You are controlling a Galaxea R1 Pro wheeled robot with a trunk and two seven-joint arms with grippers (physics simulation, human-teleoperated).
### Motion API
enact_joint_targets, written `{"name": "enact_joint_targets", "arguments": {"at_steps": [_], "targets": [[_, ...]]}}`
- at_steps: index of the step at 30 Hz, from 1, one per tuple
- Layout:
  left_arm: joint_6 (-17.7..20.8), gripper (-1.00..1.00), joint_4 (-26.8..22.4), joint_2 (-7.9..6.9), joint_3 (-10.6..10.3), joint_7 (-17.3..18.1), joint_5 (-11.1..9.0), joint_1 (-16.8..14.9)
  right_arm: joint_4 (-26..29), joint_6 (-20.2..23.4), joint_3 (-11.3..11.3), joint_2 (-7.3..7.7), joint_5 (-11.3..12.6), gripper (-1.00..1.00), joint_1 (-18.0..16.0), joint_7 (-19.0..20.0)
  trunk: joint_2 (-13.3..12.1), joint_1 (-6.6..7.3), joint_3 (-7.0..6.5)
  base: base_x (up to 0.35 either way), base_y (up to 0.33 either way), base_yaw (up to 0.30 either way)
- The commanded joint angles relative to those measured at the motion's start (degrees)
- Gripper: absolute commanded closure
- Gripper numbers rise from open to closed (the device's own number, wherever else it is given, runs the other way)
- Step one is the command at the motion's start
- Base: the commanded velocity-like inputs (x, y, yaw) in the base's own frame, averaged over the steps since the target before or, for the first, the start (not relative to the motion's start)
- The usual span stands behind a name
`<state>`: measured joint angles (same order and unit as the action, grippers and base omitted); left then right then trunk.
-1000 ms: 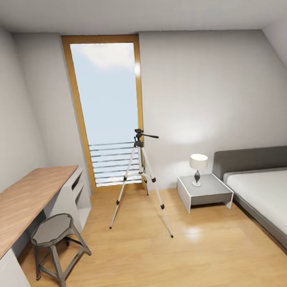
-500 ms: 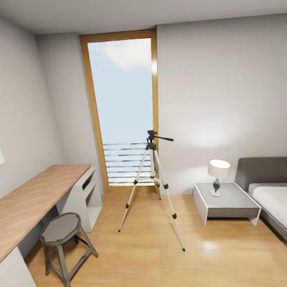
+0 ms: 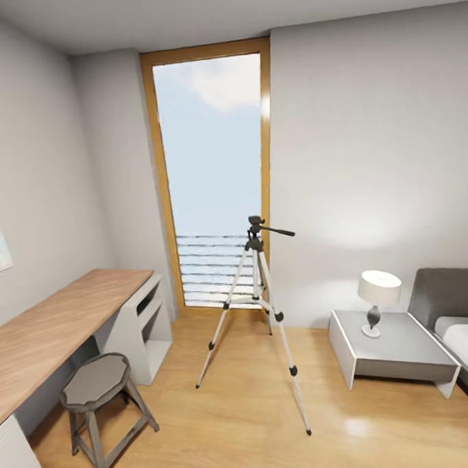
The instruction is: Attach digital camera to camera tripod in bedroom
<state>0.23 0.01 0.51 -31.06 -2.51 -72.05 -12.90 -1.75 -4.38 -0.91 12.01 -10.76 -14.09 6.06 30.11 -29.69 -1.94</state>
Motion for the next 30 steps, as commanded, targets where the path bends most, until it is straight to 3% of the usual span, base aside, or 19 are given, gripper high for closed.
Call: {"name": "enact_joint_targets", "arguments": {"at_steps": [1, 30], "targets": [[0.0, 1.00, 0.0, 0.01, -0.5, -0.2, -0.3, 0.0, -0.2, -0.3, -0.1, 0.04, -0.3, -1.00, -0.1, 0.1, 0.0, -0.05, 0.01, 0.294, -0.202, 0.012], [0.0, 1.00, 0.0, 0.45, -0.5, -0.3, -0.1, 0.0, -0.2, -0.3, -0.1, 0.34, -0.4, -1.00, -0.1, 0.1, 0.0, -0.05, 0.01, 0.294, -0.202, 0.001]]}}
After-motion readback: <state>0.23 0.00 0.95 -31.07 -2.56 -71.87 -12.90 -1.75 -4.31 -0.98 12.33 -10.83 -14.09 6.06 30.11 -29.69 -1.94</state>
